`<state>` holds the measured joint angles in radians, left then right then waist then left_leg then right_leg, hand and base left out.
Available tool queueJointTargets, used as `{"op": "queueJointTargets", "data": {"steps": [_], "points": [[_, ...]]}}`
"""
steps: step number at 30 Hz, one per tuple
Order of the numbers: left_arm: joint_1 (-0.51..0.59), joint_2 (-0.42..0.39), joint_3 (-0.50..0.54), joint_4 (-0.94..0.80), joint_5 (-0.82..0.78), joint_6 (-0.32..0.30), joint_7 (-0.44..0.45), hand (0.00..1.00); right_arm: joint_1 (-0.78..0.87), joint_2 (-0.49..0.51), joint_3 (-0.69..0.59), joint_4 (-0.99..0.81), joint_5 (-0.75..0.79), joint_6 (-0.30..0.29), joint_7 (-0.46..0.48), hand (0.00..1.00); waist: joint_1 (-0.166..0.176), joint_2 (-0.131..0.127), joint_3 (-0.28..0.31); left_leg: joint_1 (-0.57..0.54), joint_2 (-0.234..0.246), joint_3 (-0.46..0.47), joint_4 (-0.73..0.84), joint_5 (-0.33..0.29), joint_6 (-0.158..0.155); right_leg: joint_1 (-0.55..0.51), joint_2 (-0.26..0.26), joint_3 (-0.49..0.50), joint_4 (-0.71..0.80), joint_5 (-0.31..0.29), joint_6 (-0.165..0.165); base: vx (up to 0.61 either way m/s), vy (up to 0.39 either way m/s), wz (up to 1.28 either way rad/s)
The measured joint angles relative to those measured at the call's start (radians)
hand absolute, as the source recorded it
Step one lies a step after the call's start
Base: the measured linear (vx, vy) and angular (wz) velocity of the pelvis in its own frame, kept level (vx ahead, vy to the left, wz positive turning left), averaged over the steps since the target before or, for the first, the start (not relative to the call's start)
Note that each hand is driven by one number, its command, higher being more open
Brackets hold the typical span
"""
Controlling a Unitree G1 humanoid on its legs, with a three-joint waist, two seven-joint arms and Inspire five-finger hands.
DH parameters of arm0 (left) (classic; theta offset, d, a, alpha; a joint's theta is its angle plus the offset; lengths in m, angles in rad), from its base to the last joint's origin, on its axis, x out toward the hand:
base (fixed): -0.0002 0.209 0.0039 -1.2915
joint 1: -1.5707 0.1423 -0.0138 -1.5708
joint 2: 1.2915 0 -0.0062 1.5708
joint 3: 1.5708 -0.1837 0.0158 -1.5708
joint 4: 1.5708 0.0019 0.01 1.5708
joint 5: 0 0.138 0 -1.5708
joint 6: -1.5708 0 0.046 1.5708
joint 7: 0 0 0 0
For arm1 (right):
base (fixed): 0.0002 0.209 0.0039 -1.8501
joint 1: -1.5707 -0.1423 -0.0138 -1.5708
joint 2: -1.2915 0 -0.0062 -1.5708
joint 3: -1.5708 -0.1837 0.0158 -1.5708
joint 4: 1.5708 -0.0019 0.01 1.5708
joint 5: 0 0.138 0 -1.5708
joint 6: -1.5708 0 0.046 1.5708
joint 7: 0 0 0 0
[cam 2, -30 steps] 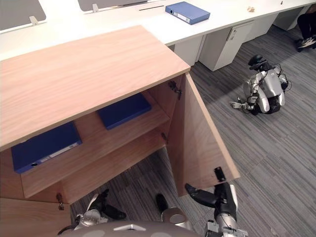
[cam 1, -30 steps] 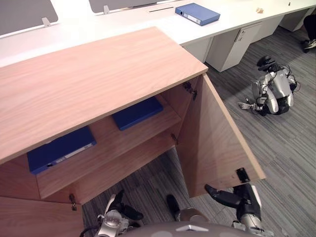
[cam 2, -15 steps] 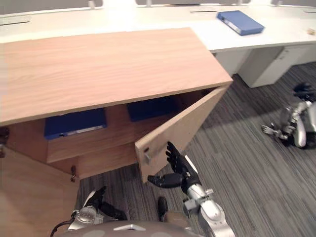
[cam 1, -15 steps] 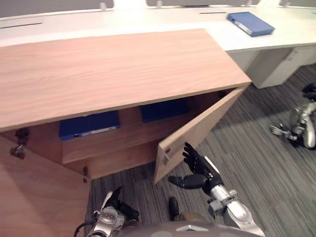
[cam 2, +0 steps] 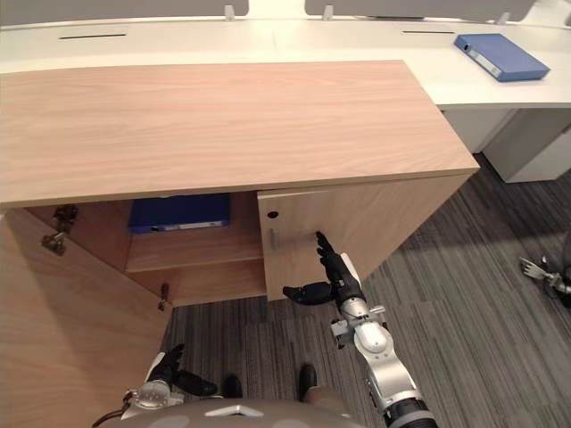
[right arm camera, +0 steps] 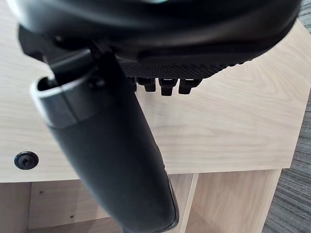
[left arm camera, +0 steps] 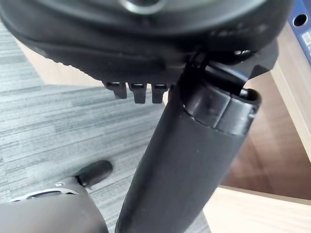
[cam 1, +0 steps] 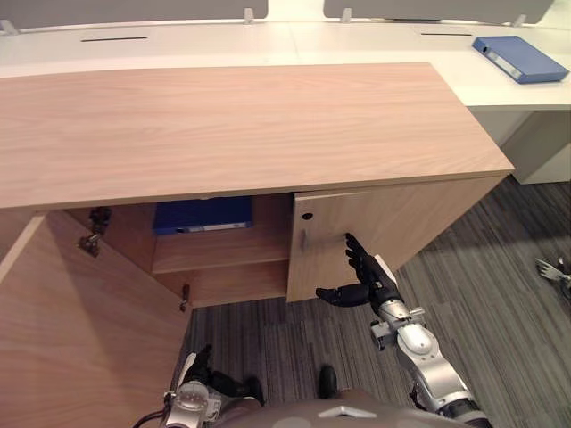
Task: Walk over to the cabinet, pick up the folder, carry it to the office cabinet, place the folder inside the office cabinet, then close the office cabinet door
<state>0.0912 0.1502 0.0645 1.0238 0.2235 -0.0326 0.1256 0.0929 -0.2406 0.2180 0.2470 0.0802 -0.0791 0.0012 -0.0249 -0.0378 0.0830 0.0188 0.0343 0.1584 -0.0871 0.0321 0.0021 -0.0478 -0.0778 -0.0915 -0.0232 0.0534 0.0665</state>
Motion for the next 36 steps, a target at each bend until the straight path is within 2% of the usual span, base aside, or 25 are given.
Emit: {"op": "queueJointTargets", "data": {"steps": [6,17,25,28,31,33,36], "points": [[0.012,-0.003,0.0,-0.007,-0.046,0.0,0.002,1.0,-0.063,0.007,-0.046,0.183,-0.022,0.005,-0.039,1.0,0.023,0.009,-0.004,-0.003,-0.013,-0.042,0.0,0.006,0.008,0.019,-0.014,-0.04,-0.002,-0.007,0.005,0.0,0.013,0.22],[0.027,-0.009,0.0,-0.017,-0.076,0.0,0.01,1.0,-0.045,0.047,-0.125,0.321,-0.098,0.014,-0.056,1.0,0.02,0.019,-0.005,0.002,-0.021,-0.06,-0.001,0.009,0.012,0.035,-0.021,-0.057,-0.009,-0.008,0.006,0.0,0.004,0.05],[0.049,-0.028,0.041,-0.018,-0.12,0.0,0.028,1.0,0.031,0.123,-0.196,0.509,-0.176,0.03,-0.07,1.0,0.02,0.023,-0.006,0.028,-0.023,-0.061,-0.006,0.008,0.011,0.061,-0.024,-0.06,-0.006,-0.013,0.007,-0.02,0.001,0.01],[0.056,-0.028,0.044,-0.019,-0.146,0.0,0.033,1.0,0.053,0.135,-0.222,0.546,-0.178,0.04,-0.088,1.0,0.018,0.026,-0.003,0.028,-0.026,-0.067,-0.006,0.003,0.006,0.044,-0.032,-0.066,0.038,-0.042,0.017,-0.04,0.002,0.07],[0.055,-0.027,0.063,-0.027,-0.166,-0.001,0.034,1.0,0.051,0.153,-0.274,0.556,-0.178,0.048,-0.108,1.0,0.017,0.02,0.005,-0.009,-0.039,-0.092,0.015,0.005,0.009,-0.026,-0.055,-0.067,0.165,-0.107,0.025,-0.03,-0.008,0.27],[0.055,-0.026,0.083,-0.047,-0.194,-0.001,0.045,1.0,0.036,0.159,-0.277,0.577,-0.176,0.05,-0.116,1.0,0.019,0.006,0.023,-0.038,-0.052,-0.137,0.041,0.001,0.013,-0.048,-0.068,-0.072,0.229,-0.155,0.03,-0.01,-0.034,0.57],[0.059,-0.037,0.114,-0.057,-0.216,-0.001,0.054,1.0,0.031,0.162,-0.277,0.577,-0.175,0.054,-0.118,1.0,0.022,0.005,0.028,-0.059,-0.066,-0.208,0.057,-0.001,0.013,-0.047,-0.083,-0.097,0.269,-0.203,0.038,0.01,-0.058,0.74]]}}
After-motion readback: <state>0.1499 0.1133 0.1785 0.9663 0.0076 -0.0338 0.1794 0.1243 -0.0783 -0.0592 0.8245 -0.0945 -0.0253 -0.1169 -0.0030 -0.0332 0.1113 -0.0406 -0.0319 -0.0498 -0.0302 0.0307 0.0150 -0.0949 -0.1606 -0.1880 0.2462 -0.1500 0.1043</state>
